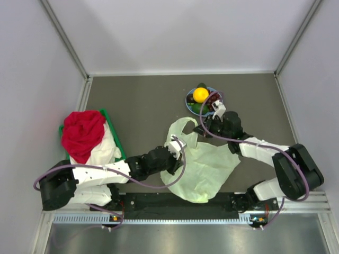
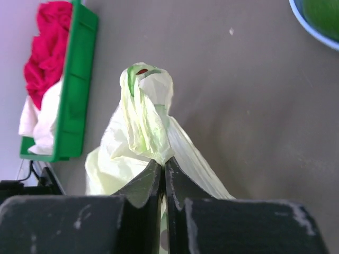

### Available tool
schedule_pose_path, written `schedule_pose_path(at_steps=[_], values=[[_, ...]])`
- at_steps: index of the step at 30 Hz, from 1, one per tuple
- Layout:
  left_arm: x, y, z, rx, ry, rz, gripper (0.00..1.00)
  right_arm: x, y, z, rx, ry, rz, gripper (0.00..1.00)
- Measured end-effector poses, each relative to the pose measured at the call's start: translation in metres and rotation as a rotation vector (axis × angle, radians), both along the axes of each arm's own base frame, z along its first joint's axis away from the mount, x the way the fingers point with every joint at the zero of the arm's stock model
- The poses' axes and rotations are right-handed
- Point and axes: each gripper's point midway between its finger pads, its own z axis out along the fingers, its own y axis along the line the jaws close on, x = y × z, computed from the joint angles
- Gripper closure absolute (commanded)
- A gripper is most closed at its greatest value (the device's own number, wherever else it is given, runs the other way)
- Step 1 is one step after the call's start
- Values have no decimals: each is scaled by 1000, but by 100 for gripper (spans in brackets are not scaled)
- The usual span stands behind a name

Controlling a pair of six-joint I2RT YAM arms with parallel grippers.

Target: Place the fruits into the plastic bag

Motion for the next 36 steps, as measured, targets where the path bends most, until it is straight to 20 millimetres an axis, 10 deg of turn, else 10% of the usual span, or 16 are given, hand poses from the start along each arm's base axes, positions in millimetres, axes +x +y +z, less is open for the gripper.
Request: schedule_pose_path(at_steps=[6,11,17,25,36], values=[[8,3,2,-4,-3,62,24,-2,-5,55,24,-197,9,100],[20,3,37,-50,-18,150,16,-2,-23,84,-33,-324,-44,100],[30,0,137,-273,-102,202,6,0,-41,98,-123,-387,-106,100],[40,-9,226,-485,-52,285,6,-26,-19,104,-181,-453,-71,100],[79,-17,182,-580,245,469,6,-50,-20,100,-186,-489,-100,100]])
